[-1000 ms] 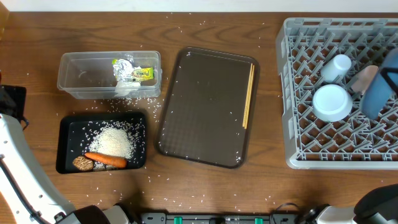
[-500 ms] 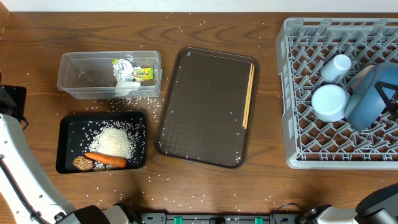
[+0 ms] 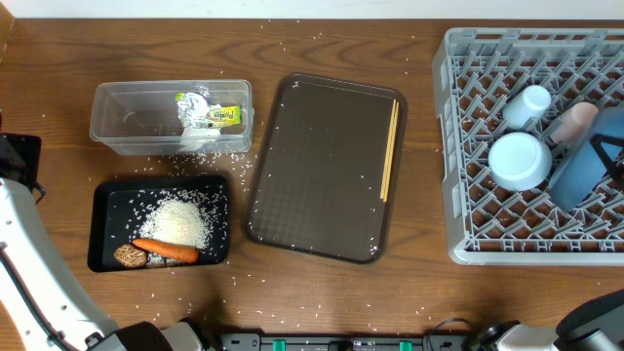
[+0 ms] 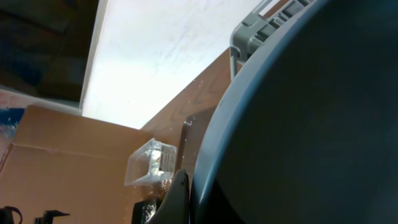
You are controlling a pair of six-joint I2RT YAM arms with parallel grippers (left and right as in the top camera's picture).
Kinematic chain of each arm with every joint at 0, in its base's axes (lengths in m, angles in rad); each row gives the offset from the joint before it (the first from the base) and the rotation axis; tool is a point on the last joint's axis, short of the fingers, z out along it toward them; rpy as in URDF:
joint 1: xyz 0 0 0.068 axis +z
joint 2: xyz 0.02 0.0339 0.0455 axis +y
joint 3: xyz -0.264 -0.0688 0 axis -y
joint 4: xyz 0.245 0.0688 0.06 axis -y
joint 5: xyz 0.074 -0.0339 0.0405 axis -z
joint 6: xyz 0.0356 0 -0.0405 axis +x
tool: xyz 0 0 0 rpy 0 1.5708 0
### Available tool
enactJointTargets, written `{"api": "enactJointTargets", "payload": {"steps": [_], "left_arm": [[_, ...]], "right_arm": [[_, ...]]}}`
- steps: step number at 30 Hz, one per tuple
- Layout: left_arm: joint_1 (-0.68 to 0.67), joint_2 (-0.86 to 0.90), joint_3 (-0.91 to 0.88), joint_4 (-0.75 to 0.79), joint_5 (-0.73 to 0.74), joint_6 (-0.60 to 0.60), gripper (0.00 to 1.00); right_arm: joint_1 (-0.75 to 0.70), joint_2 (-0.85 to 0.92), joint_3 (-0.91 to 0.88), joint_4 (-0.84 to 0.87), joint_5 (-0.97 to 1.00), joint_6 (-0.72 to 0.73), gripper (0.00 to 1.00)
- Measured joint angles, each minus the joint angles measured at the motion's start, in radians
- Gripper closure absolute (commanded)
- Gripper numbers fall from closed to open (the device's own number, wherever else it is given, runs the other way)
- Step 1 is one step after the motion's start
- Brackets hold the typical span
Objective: Sort waste into correct bins and load items into the dishwasher rack
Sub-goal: 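Carry the blue plate right and stand it in the rack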
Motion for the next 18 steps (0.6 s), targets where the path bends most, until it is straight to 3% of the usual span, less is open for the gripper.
{"api": "enactJointTargets", "payload": {"steps": [7, 15, 18], "left_arm": [[0.000, 0.000, 0.000, 0.000, 0.000, 0.000, 0.02], [0.000, 0.000, 0.000, 0.000, 0.000, 0.000, 0.02], [0.000, 0.000, 0.000, 0.000, 0.000, 0.000, 0.02]], "right_arm": [[-0.007, -0.010, 0.000, 0.000, 0.053, 0.035, 0.98], [-0.050, -0.011, 0.000, 0.005, 0.199, 0.096, 0.74], [-0.058, -0.011, 0.000, 0.014, 0.224, 0.118, 0.75]]}}
